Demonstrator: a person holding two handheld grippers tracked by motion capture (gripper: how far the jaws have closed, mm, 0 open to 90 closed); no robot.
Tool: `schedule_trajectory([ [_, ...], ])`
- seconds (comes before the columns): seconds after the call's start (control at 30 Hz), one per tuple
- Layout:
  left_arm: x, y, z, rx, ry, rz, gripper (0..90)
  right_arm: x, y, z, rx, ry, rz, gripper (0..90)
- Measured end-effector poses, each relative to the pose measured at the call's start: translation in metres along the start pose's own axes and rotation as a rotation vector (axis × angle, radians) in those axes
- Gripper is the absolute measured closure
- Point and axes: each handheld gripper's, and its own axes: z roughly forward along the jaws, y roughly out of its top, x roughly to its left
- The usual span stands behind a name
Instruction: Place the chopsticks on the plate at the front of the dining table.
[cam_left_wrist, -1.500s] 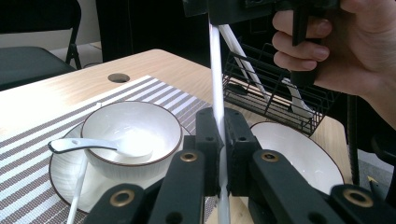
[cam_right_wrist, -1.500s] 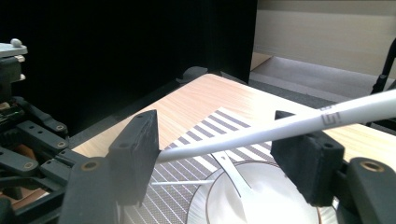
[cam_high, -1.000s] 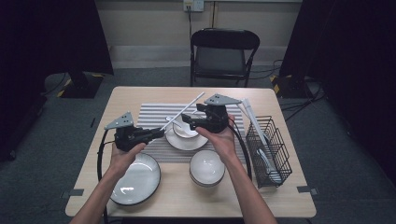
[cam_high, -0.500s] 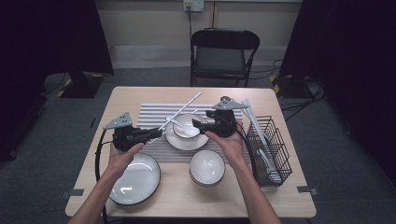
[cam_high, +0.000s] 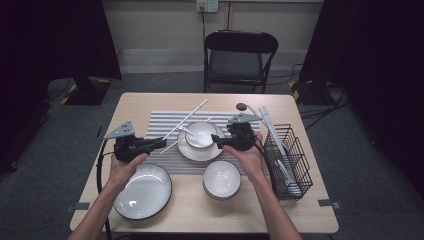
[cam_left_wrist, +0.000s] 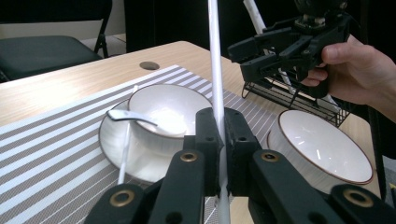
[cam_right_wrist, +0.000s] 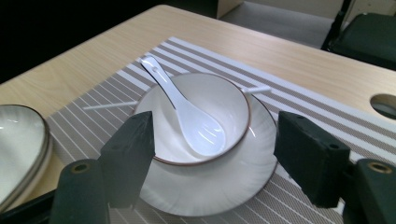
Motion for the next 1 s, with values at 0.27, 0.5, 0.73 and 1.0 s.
schedule_trajectory([
  [0.27, 0.006, 0.004, -0.007, -0.012, 0.012, -0.006, 86.4, -0.01, -0.01, 0.009, 0.057, -0.011, 0.021, 28.3],
  [0.5, 0.012, 0.007, -0.007, -0.004, 0.026, -0.007, 86.4, -0.018, -0.022, 0.014, 0.079, -0.023, 0.037, 27.1],
  [0.73, 0.015, 0.016, -0.001, 0.008, 0.023, 0.007, 86.4, -0.021, -0.029, 0.021, 0.113, -0.036, 0.033, 24.7],
  [1.0, 0.024, 0.022, -0.001, 0.004, 0.034, 0.002, 86.4, -0.023, -0.038, 0.025, 0.139, -0.037, 0.029, 21.1],
])
